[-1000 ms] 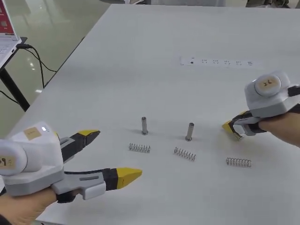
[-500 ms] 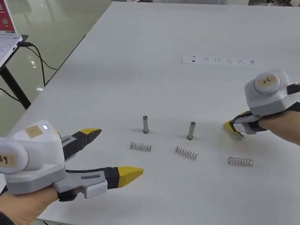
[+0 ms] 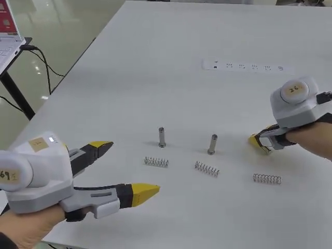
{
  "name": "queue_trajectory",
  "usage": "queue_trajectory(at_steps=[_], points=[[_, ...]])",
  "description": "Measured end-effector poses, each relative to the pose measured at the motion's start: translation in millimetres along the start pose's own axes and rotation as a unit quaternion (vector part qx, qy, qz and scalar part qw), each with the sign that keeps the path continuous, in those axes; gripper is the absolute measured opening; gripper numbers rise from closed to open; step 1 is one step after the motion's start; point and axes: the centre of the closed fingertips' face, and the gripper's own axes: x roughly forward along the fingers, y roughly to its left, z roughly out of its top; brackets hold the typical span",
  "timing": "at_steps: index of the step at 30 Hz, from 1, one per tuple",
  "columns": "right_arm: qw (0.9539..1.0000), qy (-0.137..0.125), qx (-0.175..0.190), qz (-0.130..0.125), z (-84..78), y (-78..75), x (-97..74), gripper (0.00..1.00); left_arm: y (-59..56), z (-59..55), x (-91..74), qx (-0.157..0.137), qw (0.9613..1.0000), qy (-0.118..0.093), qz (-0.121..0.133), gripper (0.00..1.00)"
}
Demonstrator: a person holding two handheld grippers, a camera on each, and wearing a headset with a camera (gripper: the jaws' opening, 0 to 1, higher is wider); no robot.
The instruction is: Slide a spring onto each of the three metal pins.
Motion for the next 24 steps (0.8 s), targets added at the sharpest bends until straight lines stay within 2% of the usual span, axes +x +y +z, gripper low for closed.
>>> queue_trajectory(at_steps=[13,24], points=[[0.9998,0.018,-0.004,-0.002,1.2,3.5,0.6,0.13,1.1,-0.6,0.1,0.001,1.0,0.001,-0.002,0.88],[0.9997,0.02,0.01,-0.007,1.0,2.5,1.4,0.1,1.4,-1.3,-0.6,0.0,1.0,0.002,-0.001,0.87]])
